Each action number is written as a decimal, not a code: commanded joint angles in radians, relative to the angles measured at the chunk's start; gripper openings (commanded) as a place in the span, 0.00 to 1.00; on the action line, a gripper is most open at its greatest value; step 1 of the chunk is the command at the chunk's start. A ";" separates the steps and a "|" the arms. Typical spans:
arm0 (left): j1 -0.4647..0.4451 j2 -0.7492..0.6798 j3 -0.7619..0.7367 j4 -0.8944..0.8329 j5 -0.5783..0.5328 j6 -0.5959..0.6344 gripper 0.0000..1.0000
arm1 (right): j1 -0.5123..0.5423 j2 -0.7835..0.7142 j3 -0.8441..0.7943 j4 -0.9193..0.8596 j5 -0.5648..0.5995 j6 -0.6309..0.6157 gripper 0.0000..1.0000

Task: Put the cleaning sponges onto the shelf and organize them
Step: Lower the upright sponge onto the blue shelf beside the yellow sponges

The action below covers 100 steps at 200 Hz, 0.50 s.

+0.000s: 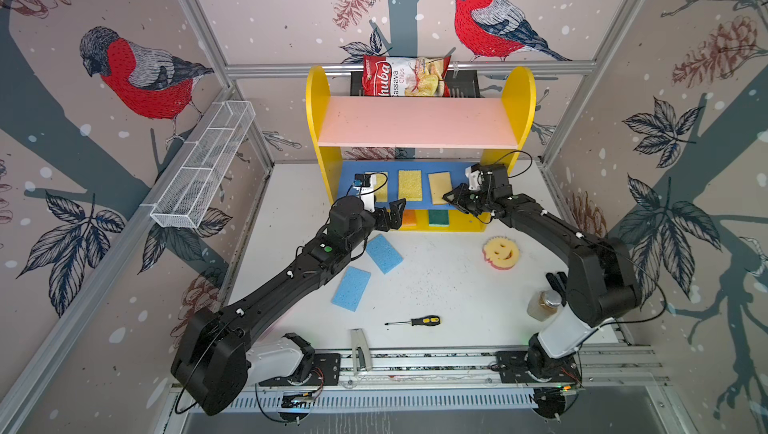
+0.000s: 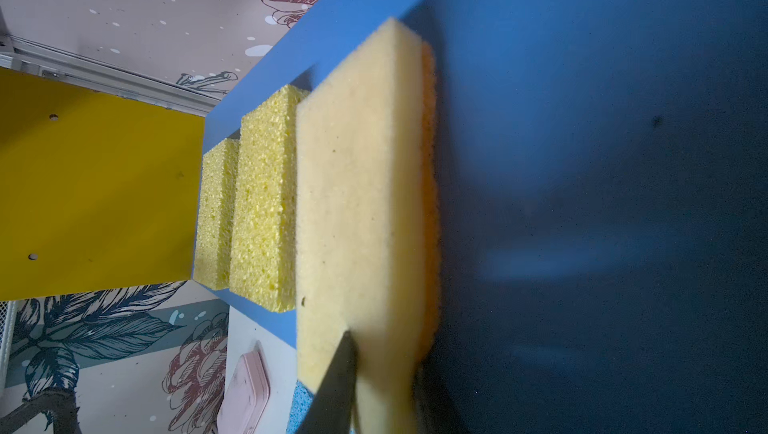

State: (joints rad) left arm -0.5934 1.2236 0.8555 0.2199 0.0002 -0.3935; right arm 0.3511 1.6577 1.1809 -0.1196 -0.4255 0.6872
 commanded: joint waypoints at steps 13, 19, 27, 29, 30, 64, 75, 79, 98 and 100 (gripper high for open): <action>0.003 -0.010 0.000 -0.001 0.010 -0.011 0.98 | 0.002 -0.027 -0.027 -0.008 0.034 0.026 0.31; 0.002 -0.010 0.000 -0.001 0.010 -0.014 0.98 | 0.002 -0.031 -0.029 -0.010 0.038 0.027 0.32; 0.003 -0.010 0.000 -0.001 0.014 -0.014 0.98 | 0.003 -0.037 -0.031 -0.011 0.048 0.024 0.33; 0.003 -0.009 0.000 -0.001 0.013 -0.014 0.98 | 0.002 -0.038 -0.031 -0.013 0.049 0.024 0.33; 0.003 -0.009 0.000 -0.001 0.013 -0.015 0.98 | 0.002 -0.039 -0.032 -0.013 0.050 0.024 0.33; 0.002 -0.011 0.002 0.003 0.020 -0.020 0.98 | 0.004 -0.052 -0.041 -0.005 0.048 0.030 0.41; 0.001 -0.013 0.000 0.001 0.020 -0.020 0.98 | 0.007 -0.059 -0.043 -0.002 0.048 0.032 0.44; 0.001 -0.012 0.000 0.002 0.019 -0.021 0.98 | 0.006 -0.060 -0.045 -0.002 0.048 0.033 0.46; 0.002 -0.017 -0.003 -0.004 0.016 -0.019 0.98 | 0.010 -0.074 -0.045 -0.002 0.062 0.033 0.51; 0.001 -0.017 -0.003 -0.004 0.015 -0.020 0.98 | 0.012 -0.076 -0.044 -0.007 0.068 0.032 0.52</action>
State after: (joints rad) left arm -0.5926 1.2148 0.8551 0.2195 0.0090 -0.4126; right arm 0.3576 1.5993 1.1381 -0.1066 -0.3946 0.7105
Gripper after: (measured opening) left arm 0.978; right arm 0.495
